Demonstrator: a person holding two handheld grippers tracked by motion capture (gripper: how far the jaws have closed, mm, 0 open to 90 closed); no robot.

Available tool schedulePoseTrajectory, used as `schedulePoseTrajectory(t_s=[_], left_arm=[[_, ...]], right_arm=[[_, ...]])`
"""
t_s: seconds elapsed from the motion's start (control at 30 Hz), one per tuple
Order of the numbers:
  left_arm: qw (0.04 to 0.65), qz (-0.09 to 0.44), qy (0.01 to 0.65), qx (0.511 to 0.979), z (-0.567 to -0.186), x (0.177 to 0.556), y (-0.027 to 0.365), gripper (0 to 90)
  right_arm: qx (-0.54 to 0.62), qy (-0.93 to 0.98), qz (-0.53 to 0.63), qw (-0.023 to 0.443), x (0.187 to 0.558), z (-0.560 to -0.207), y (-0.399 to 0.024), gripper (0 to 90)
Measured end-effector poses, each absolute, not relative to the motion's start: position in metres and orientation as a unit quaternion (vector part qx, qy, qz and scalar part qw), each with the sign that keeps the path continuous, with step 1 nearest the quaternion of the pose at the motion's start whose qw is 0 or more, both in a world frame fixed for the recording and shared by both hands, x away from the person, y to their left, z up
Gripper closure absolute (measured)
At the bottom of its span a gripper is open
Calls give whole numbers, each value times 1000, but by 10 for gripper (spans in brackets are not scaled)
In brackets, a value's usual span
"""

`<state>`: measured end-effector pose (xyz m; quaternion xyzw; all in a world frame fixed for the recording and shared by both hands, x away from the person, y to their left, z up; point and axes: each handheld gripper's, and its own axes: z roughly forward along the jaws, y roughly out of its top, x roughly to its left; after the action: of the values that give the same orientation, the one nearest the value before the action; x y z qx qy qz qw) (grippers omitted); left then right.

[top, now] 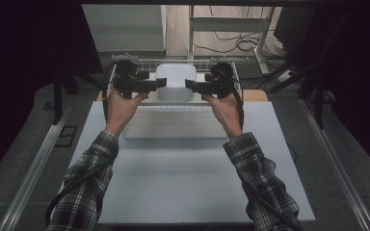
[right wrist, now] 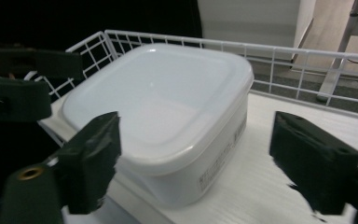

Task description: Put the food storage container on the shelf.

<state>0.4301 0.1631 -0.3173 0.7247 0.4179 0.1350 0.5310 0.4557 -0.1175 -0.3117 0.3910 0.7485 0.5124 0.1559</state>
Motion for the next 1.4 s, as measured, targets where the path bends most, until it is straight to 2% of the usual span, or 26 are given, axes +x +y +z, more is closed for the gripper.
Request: schedulePoseTrajectory(t_s=[0.1, 0.3, 0.63, 1.4], left_arm=[[528, 129, 407, 734, -321, 427, 163, 97], [528, 125, 384, 748, -328, 419, 163, 60], [527, 130, 357, 760, -339, 402, 164, 41], [519, 118, 338, 776, -374, 371, 162, 18]], right_arm=[[379, 758, 504, 168, 452, -314, -118, 75], [356, 767, 508, 164, 445, -317, -122, 30], [334, 780, 502, 166, 433, -323, -123, 19], [294, 812, 476, 166, 402, -346, -124, 12]])
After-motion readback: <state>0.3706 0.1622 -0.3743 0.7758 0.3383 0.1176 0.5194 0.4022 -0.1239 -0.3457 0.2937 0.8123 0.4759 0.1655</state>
